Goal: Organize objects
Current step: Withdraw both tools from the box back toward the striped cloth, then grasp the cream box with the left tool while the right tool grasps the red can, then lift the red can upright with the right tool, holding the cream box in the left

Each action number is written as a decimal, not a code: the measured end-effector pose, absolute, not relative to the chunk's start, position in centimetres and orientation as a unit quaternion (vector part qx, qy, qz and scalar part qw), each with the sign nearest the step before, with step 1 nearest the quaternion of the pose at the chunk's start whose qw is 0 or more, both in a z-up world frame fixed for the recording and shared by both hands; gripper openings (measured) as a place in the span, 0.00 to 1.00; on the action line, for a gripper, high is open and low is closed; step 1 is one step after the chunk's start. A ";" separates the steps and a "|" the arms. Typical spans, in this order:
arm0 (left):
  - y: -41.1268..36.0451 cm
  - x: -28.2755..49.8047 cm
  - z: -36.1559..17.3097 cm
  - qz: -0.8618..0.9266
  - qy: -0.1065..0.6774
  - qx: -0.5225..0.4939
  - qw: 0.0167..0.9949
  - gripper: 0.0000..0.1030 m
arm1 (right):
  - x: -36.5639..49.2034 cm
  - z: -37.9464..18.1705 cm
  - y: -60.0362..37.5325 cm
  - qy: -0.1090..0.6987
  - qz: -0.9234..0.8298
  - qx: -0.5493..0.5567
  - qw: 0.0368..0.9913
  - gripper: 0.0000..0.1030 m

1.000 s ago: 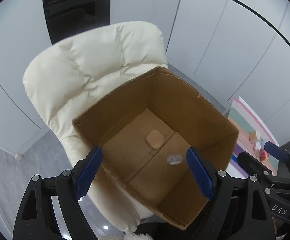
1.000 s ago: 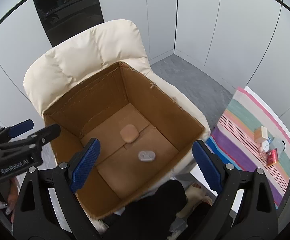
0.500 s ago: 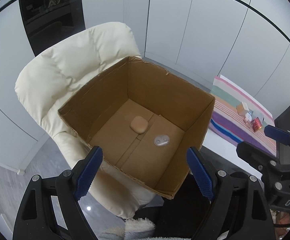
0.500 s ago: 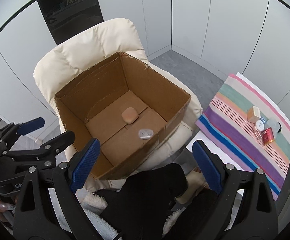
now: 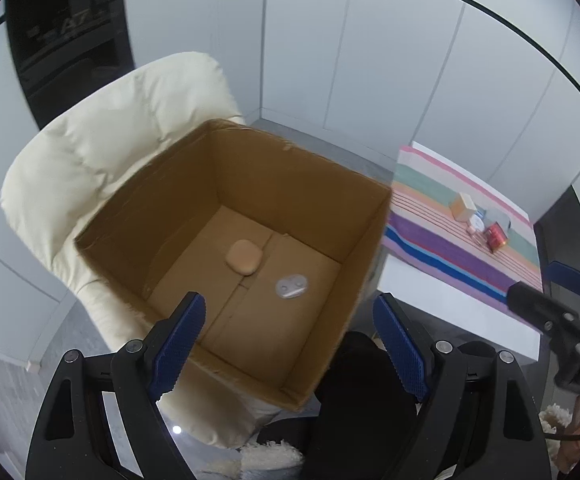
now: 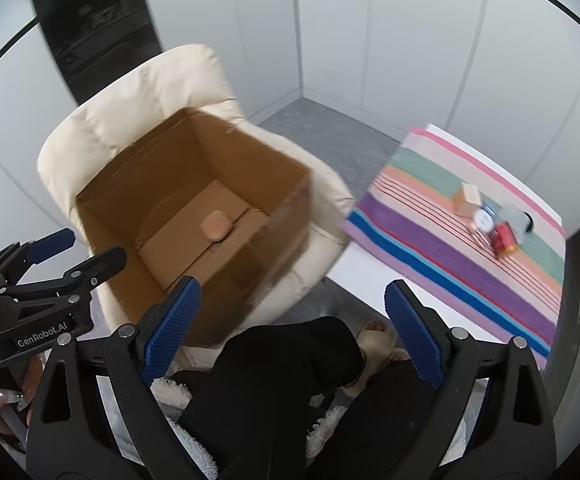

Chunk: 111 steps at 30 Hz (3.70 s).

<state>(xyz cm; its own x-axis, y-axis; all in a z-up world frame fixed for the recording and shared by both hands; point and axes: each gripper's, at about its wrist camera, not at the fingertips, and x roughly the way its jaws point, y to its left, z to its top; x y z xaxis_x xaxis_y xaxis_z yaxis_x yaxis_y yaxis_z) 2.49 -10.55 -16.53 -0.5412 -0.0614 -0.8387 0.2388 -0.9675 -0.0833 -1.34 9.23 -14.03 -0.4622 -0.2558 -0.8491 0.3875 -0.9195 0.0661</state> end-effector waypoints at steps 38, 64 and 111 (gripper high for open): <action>17.0 -11.9 -17.2 -0.863 -0.034 0.488 -0.127 0.84 | -0.8 -17.4 42.7 -0.098 -0.867 0.474 -0.115 0.92; 24.0 -39.2 -35.2 -0.793 0.035 0.606 -0.055 0.84 | -23.8 -34.3 41.8 -0.043 -0.861 0.507 0.004 0.92; 25.2 -37.6 -37.9 -0.807 -0.062 0.585 -0.044 0.43 | -28.7 -38.0 40.2 -0.017 -0.828 0.561 -0.020 0.58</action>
